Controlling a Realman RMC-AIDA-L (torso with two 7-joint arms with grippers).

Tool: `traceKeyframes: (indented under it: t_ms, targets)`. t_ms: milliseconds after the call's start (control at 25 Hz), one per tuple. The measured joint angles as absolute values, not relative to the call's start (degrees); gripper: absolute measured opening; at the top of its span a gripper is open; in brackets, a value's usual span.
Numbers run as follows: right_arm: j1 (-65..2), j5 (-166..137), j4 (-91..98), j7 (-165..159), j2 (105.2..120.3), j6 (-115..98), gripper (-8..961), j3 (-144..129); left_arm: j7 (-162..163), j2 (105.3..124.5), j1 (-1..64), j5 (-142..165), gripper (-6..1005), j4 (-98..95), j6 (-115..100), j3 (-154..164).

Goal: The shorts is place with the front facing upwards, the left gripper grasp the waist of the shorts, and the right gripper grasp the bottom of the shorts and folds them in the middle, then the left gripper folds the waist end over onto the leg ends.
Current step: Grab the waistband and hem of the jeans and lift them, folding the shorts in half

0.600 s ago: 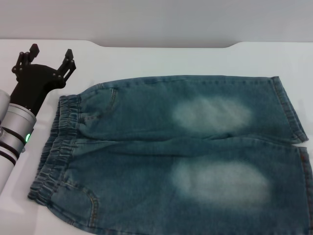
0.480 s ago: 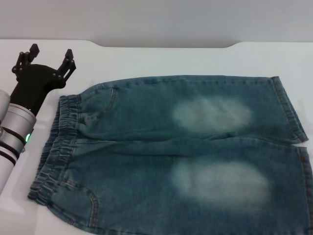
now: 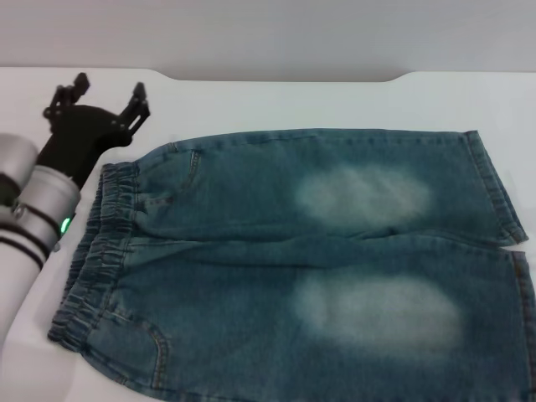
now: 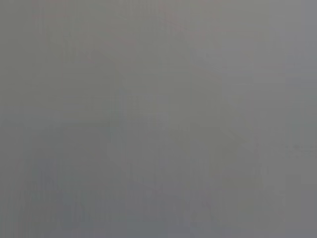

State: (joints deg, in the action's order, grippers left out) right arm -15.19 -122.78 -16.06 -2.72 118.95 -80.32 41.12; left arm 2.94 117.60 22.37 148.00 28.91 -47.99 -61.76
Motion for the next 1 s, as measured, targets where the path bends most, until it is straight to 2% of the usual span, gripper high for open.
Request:
traceKeyframes:
  t_ms: [160, 240, 280, 360, 400, 440, 480, 520, 600, 680, 720, 800, 960, 1000]
  targets:
    - [-15.30, -122.78, -17.55, -2.72, 118.12, -79.55, 732, 41.48, 2.87, 117.43, 22.32, 148.58, 846, 30.16, -46.66, -62.12]
    - [-15.54, -122.78, -19.09, -2.73, 116.96, -77.71, 732, 41.64, 1.16, 117.27, 21.24, 153.68, 846, 37.68, -38.88, -66.90]
    - [-15.63, -122.78, -20.54, -2.74, 116.16, -76.35, 732, 41.79, -0.19, 117.36, 20.42, 155.33, 846, 41.39, -35.25, -69.04]
    - [-15.64, -122.77, -25.14, -2.74, 113.66, -71.78, 732, 42.56, -0.19, 117.36, 20.42, 155.33, 847, 41.39, -35.25, -69.04]
    - [-15.34, -122.77, -30.30, -2.36, 111.07, -65.95, 732, 44.04, -2.19, 117.48, 19.32, 157.59, 847, 47.29, -28.54, -71.70]
    - [-15.34, -122.77, -30.30, -2.36, 111.07, -65.95, 732, 44.04, -2.19, 117.48, 19.32, 157.59, 847, 47.29, -28.54, -71.70]
    - [-15.12, -122.77, -33.17, -1.55, 109.68, -62.73, 732, 45.22, -2.19, 117.48, 19.32, 157.59, 847, 47.29, -28.54, -71.70]
    - [-14.52, -122.77, -37.26, 0.56, 108.32, -58.62, 733, 47.56, -3.94, 117.39, 17.88, 159.52, 847, 55.63, -18.38, -74.52]
    - [-12.95, -122.81, -44.02, 5.31, 106.94, -50.66, 733, 52.70, -5.44, 117.30, 17.42, 160.34, 847, 62.85, -7.91, -77.02]
    - [-10.18, -123.36, -53.57, 12.42, 106.27, -38.43, 733, 61.49, -6.93, 117.37, 17.48, 160.50, 847, 66.63, -1.48, -78.74]
    - [-8.84, -123.84, -59.03, 16.02, 106.47, -31.26, 733, 66.80, -8.09, 117.50, 17.68, 160.51, 847, 69.13, 3.21, -80.00]
    - [-6.65, -124.96, -67.91, 21.70, 108.13, -17.54, 732, 76.78, -8.97, 117.61, 18.01, 160.48, 847, 71.27, 7.87, -81.03]
    - [-5.64, -130.95, -79.27, 26.40, 115.70, 8.85, 730, 97.61, -9.76, 117.75, 18.63, 160.35, 848, 74.38, 14.75, -82.54]
    - [-5.81, -133.57, -81.59, 26.43, 117.50, 14.71, 730, 101.94, -9.84, 117.86, 19.34, 160.21, 848, 81.04, 27.25, -85.12]
